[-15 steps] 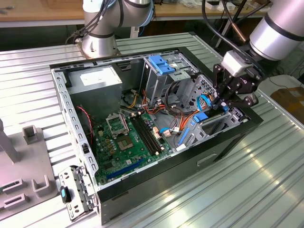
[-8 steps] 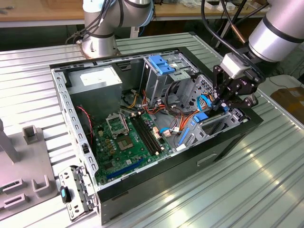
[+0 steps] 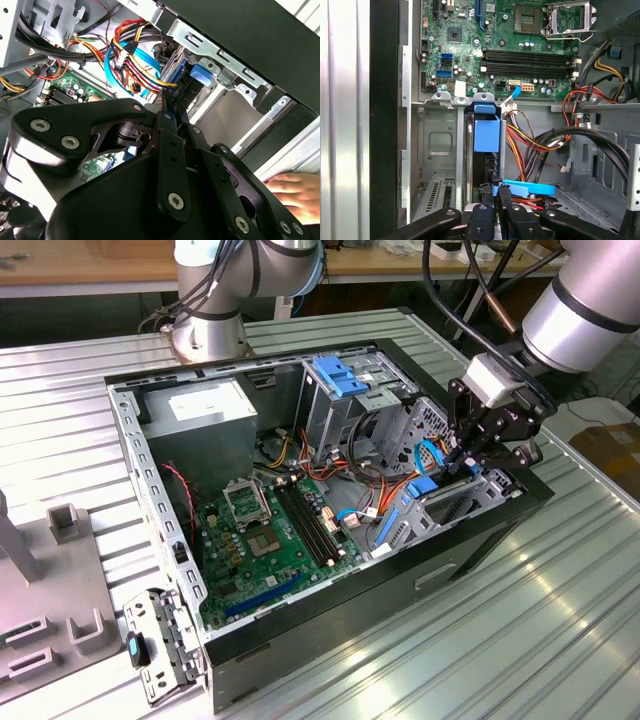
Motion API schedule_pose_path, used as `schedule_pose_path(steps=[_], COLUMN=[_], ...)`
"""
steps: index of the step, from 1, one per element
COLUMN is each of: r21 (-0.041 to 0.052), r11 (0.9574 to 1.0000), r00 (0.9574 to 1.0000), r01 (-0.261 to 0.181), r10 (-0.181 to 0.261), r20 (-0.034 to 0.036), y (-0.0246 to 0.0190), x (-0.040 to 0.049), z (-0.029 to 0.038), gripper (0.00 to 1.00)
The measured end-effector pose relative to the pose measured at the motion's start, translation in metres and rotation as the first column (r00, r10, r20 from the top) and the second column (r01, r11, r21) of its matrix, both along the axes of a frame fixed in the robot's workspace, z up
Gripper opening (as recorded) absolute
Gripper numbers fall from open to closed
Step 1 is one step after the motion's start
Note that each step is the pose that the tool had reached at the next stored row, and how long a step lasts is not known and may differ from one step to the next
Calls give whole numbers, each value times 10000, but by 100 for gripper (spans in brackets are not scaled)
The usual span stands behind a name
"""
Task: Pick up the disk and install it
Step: 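Insert the second disk wire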
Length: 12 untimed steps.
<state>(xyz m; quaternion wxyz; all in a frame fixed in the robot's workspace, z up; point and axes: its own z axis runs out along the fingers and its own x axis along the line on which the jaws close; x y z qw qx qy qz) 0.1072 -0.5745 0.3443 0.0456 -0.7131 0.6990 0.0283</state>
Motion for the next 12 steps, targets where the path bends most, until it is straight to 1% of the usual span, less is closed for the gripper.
schedule_pose_path(steps=[5, 12], r21=[-1, 21], r11=[10000, 10000], r00=[10000, 10000], r01=[0, 1], r10=[0, -1], r20=[0, 0], y=[-8, -23], x=[0, -1], z=[-23, -54], gripper=[16, 16])
